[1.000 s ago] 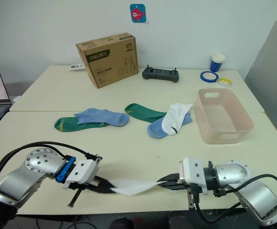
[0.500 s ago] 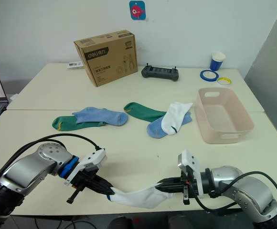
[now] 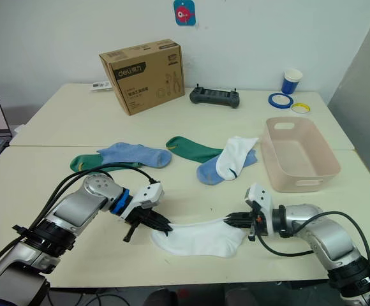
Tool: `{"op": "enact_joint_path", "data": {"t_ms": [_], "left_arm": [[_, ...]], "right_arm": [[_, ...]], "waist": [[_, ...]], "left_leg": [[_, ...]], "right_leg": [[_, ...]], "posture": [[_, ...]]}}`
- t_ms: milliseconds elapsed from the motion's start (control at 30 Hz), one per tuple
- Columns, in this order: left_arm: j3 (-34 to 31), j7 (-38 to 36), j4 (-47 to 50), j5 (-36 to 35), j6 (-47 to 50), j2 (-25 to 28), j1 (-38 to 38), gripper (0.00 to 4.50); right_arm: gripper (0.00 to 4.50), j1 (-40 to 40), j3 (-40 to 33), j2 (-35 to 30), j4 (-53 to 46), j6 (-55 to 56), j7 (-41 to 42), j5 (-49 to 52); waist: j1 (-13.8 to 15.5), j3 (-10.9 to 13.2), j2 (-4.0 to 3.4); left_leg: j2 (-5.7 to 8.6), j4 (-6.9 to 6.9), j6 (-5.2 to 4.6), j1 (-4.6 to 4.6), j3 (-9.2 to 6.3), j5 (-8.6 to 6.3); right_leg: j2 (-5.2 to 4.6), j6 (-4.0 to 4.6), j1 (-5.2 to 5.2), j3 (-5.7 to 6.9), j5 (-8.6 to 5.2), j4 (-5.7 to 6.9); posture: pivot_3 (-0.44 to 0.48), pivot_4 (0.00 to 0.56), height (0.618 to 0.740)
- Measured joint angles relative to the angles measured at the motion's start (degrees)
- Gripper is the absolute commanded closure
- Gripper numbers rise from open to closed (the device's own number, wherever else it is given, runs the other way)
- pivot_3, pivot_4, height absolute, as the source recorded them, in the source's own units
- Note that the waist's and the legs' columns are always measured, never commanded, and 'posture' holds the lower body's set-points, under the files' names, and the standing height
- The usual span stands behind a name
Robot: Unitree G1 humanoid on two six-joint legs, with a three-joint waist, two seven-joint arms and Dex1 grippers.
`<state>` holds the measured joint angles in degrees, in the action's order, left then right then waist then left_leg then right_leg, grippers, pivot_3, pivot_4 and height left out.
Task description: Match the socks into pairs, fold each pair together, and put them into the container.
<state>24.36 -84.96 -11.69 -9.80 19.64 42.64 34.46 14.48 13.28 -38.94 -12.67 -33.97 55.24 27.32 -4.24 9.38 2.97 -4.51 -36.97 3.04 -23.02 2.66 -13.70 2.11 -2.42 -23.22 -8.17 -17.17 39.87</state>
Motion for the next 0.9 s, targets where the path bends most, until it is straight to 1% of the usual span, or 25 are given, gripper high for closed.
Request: {"op": "enact_joint_path", "data": {"t_ms": [133, 267, 367, 400, 467, 500, 533, 600, 633, 667, 733, 800, 867, 900], "left_arm": [[0.0, 1.17, -3.85, 2.33, -4.4, -2.1, 2.21, 4.46], [-0.08, 1.71, -5.98, 3.49, -7.54, -2.92, 3.07, 4.46], [-0.19, 1.73, -6.11, 3.57, -7.87, -3.09, 3.09, 3.89], [-0.4, 1.82, -6.14, 3.57, -7.82, -3.25, 3.08, 3.63], [-1.14, 2.16, -6.56, 3.56, -7.52, -3.56, 3.08, 3.01], [-1.56, 2.43, -6.78, 3.52, -7.32, -3.55, 3.07, 2.78], [-2.29, 3.08, -7.12, 3.43, -6.82, -3.52, 3.02, 2.44], [-4.16, 4.24, -7.87, 3.08, -5.62, -3.32, 2.78, 1.95], [-5.85, 4.58, -8.36, 2.52, -4.65, -2.77, 2.26, 1.6], [-6.73, 4.78, -8.49, 2.09, -3.88, -2.38, 1.98, 1.4], [-9.58, 4.83, -7.73, -0.23, -0.59, -1.47, 0.49, 1.4], [-11.99, 4.34, -5.03, -2.99, 3.27, 0.26, -2.65, 1.4], [-15.34, 4.57, 0.7, -6.43, 9.24, 2.79, -8.66, 1.4], [-16.46, 4.79, 1.97, -7.64, 11.09, 3.46, -10.62, 1.4]], "right_arm": [[4.5, 0.41, 0.09, 0.75, 1.34, 1.15, -0.09, -2.09], [4.5, 0.52, 0.01, 1.44, 1.92, 1.65, -0.18, -3.58], [3.79, 0.69, -0.47, 1.93, 2.34, 1.77, -0.25, -3.57], [3.51, 0.69, -0.85, 1.94, 2.43, 1.77, -0.25, -3.54], [2.77, 0.7, -1.48, 1.93, 2.44, 1.76, -0.28, -3.47], [2.49, 0.63, -1.97, 1.93, 2.38, 1.66, -0.38, -3.37], [2.09, 0.42, -2.97, 1.91, 2.08, 1.33, -0.63, -3.17], [1.45, -0.38, -5.21, 1.62, 0.8, 0.14, -1.29, -2.22], [1.43, -0.97, -6.64, 1.29, -0.39, -0.95, -1.6, -1.01], [1.43, -1.61, -7.71, 1.09, -1.21, -1.68, -1.65, -0.43], [1.43, -3.62, -9.86, 0.31, -3.76, -4.0, -1.87, 1.62], [1.43, -6.37, -11.7, -0.96, -6.64, -5.75, -1.93, 3.48], [1.43, -11.1, -14.22, -3.04, -9.95, -7.27, -1.95, 5.11], [1.43, -12.67, -14.66, -3.74, -10.3, -7.77, -1.91, 5.44]], "waist": [[0.54, 0.0, -0.01], [0.83, -0.01, -0.02], [0.86, -0.01, -0.02], [0.87, -0.01, -0.02], [0.9, -0.01, -0.02], [0.91, -0.01, -0.02], [0.93, 0.0, -0.03], [0.93, 0.0, -0.03], [0.9, 0.0, -0.03], [0.88, 0.0, -0.04], [0.81, 0.01, -0.05], [0.73, 0.01, -0.06], [0.71, 0.02, -0.06], [0.74, 0.02, -0.06]], "left_leg": [[0.0, -0.06, 0.01, 0.01, 0.03, 0.01], [0.01, -0.09, 0.0, 0.04, 0.05, 0.02], [0.01, -0.1, 0.0, 0.04, 0.06, 0.02], [0.01, -0.1, 0.0, 0.04, 0.06, 0.02], [0.01, -0.09, 0.0, 0.03, 0.06, 0.02], [0.01, -0.08, 0.0, 0.03, 0.06, 0.02], [0.01, -0.07, 0.0, 0.03, 0.05, 0.02], [-0.01, -0.06, 0.0, 0.02, 0.04, 0.02], [-0.02, -0.04, 0.0, 0.02, 0.03, 0.02], [-0.03, -0.03, 0.0, 0.02, 0.03, 0.02], [-0.04, -0.01, -0.01, 0.01, 0.02, 0.01], [-0.06, 0.02, -0.01, 0.0, -0.02, 0.01], [-0.08, 0.05, -0.07, 0.0, -0.08, -0.04], [-0.07, 0.04, -0.11, 0.0, -0.12, -0.07]], "right_leg": [[0.0, -0.1, 0.02, -0.04, 0.11, 0.01], [0.0, -0.06, 0.04, -0.09, 0.17, 0.02], [0.0, -0.09, 0.04, -0.1, 0.19, 0.02], [0.0, -0.11, 0.04, -0.1, 0.2, 0.02], [0.0, -0.11, 0.03, -0.09, 0.2, 0.02], [0.0, -0.11, 0.02, -0.09, 0.2, 0.02], [0.0, -0.11, 0.01, -0.09, 0.2, 0.03], [0.02, -0.1, 0.0, -0.08, 0.19, 0.03], [0.04, -0.1, -0.01, -0.08, 0.19, 0.02], [0.05, -0.09, -0.02, -0.08, 0.18, 0.02], [0.06, -0.05, -0.02, -0.07, 0.13, 0.02], [0.07, -0.05, -0.03, -0.06, 0.05, 0.03], [0.05, -0.08, -0.02, -0.03, -0.11, 0.03], [0.04, -0.05, 0.0, 0.02, -0.14, 0.02]], "posture": [[0.0, 0.15, 0.74], [0.0, 0.15, 0.74], [0.0, 0.15, 0.74], [0.0, 0.15, 0.74], [0.0, 0.15, 0.74], [0.0, 0.15, 0.74], [0.0, 0.15, 0.74], [0.0, 0.15, 0.74], [0.0, 0.15, 0.74], [0.0, 0.15, 0.74], [0.0, 0.15, 0.74], [0.0, 0.15, 0.74], [0.0, 0.15, 0.74], [0.0, 0.15, 0.74]]}}
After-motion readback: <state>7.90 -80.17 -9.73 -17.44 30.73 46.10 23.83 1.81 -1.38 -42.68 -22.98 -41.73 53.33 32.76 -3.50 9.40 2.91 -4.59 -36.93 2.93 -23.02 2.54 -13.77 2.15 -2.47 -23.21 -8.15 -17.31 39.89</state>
